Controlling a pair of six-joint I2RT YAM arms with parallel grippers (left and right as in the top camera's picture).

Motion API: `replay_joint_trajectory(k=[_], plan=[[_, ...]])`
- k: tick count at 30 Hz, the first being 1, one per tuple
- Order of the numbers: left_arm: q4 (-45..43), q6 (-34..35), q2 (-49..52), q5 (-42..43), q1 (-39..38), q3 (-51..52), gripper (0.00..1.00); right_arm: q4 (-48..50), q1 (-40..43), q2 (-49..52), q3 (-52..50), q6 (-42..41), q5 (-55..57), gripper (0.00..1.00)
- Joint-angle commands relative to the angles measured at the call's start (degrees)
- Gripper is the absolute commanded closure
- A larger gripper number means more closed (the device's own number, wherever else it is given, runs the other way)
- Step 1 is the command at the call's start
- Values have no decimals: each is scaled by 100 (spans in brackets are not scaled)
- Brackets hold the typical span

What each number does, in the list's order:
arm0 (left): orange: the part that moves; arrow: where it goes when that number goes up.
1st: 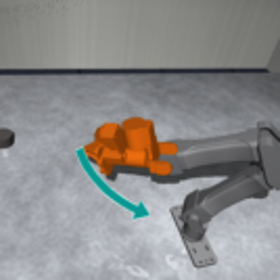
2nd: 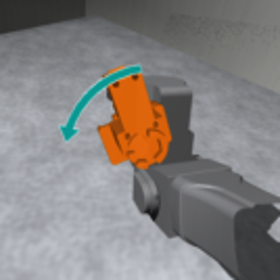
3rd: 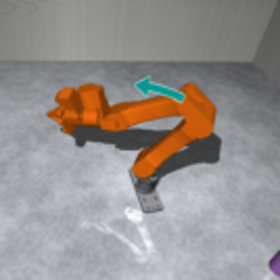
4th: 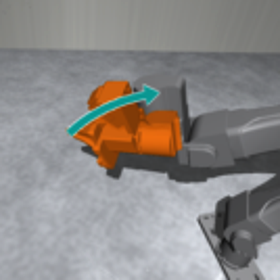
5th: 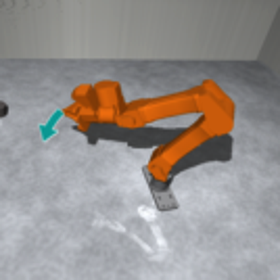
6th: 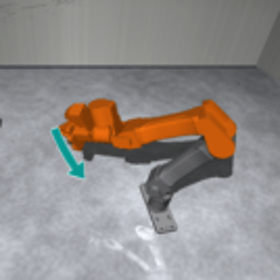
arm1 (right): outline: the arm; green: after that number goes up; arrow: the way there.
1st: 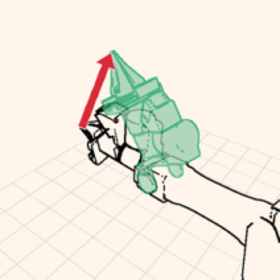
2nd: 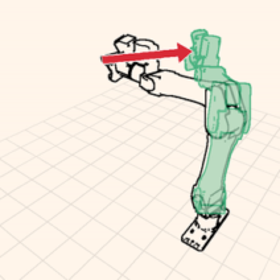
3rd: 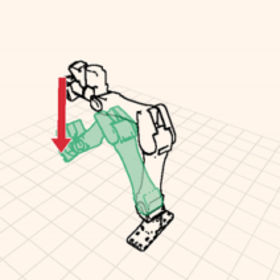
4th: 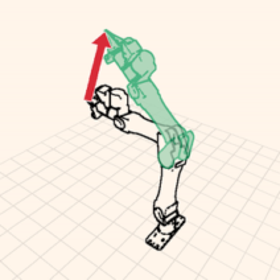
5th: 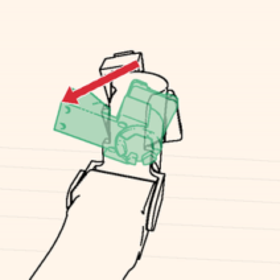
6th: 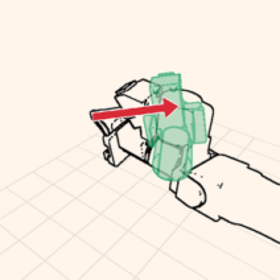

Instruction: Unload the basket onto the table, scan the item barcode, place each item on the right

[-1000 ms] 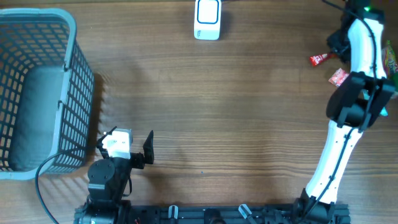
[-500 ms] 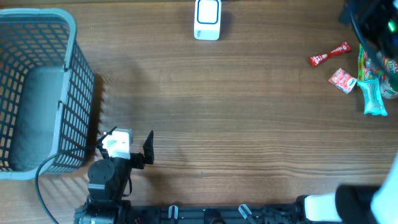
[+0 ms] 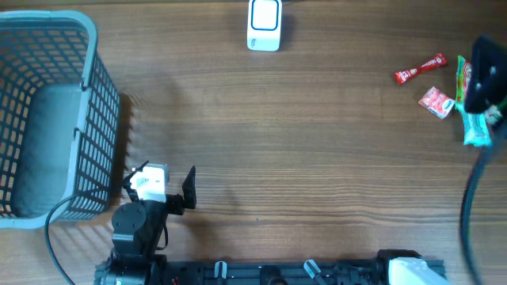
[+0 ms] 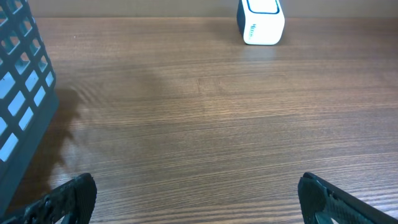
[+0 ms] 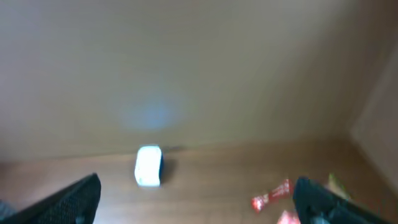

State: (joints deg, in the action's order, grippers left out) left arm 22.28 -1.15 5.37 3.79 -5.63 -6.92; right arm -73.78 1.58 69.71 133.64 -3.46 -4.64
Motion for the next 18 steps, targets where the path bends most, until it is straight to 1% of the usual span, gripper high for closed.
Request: replay_joint_trajectory(k=[1,2,7,11,12,14,16,18], plan=[[-33,35,-26,46,-15,28,0,776,-13,-909,-1045,831,-660,0],[-33,35,-26,46,-15,28,0,1145,-13,-1244,-1574,868,-660,0],[-33,35,-26,46,-15,28,0,3388,-13,-3143,-4946,951,-800,0],[-33,35,-26,46,-15,28,0,5482,-13,-4933,-8140,946,-1202,0],[-33,35,-26,46,-15,28,0,5954,-13,-5313,-8793,944,-1281,0],[-33,35,-26,46,-15,28,0,6734,-13,-5987,-9912,927,-1344,0],[-33,35,-26,46,-15,28,0,7263,-13,-6509,-10808,876,-1307,0],[-33,35,-26,46,-15,28,0,7484,-13,-6793,-11390,490,-931,0]])
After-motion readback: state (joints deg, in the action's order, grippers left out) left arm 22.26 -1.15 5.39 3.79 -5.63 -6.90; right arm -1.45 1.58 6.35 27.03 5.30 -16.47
